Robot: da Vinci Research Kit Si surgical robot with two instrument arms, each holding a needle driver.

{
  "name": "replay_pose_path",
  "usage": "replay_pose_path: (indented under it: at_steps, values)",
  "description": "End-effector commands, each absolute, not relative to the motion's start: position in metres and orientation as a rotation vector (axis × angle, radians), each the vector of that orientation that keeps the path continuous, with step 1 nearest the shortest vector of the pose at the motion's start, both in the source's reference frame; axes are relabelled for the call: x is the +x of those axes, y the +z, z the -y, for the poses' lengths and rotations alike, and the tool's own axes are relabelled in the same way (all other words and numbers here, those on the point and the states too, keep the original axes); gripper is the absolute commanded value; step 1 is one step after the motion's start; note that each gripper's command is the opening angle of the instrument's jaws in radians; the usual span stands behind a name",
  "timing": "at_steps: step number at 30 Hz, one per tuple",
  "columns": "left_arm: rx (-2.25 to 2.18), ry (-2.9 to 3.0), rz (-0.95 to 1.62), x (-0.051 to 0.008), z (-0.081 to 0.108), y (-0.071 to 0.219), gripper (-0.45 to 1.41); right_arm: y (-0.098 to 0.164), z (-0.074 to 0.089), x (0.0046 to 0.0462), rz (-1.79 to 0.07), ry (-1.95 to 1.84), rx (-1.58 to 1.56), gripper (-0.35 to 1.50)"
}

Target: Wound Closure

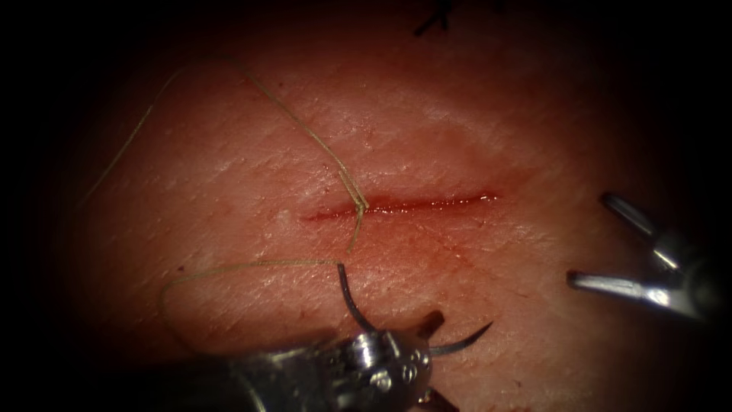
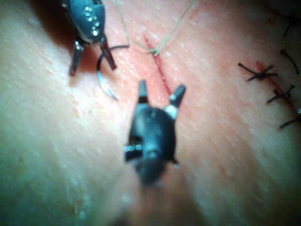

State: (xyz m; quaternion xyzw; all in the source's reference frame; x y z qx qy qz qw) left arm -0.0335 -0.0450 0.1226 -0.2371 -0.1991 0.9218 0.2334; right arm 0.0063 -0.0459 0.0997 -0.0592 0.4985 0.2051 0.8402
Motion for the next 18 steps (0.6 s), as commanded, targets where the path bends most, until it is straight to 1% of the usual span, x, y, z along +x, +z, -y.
replay_pose_path:
  at_steps: [1, 3, 9, 11, 12, 13, 18]
  values:
    - [-0.648, 2.536, 0.546, -0.0341, 0.0451, 0.1235, 0.74, 0.1003, 0.0459, 0.0070, -1.056, 0.433, -0.125, 1.11]
    - [-0.641, 2.540, 0.543, -0.0344, 0.0451, 0.1241, 0.67, 0.1003, 0.0459, 0.0072, -1.055, 0.434, -0.126, 1.11]
    - [-0.634, 2.546, 0.538, -0.0351, 0.0447, 0.1255, 0.57, 0.1002, 0.0460, 0.0075, -1.059, 0.433, -0.123, 1.11]
    - [-0.635, 2.547, 0.535, -0.0353, 0.0447, 0.1259, 0.35, 0.1002, 0.0461, 0.0076, -1.059, 0.433, -0.124, 1.11]
    - [-0.640, 2.548, 0.542, -0.0353, 0.0447, 0.1260, 0.17, 0.1002, 0.0461, 0.0076, -1.059, 0.433, -0.124, 1.11]
    - [-0.649, 2.553, 0.552, -0.0351, 0.0447, 0.1262, -0.45, 0.1002, 0.0461, 0.0076, -1.059, 0.433, -0.124, 1.11]
    - [-0.668, 2.609, 0.570, -0.0335, 0.0445, 0.1256, -0.45, 0.1000, 0.0461, 0.0076, -1.059, 0.433, -0.122, 1.11]
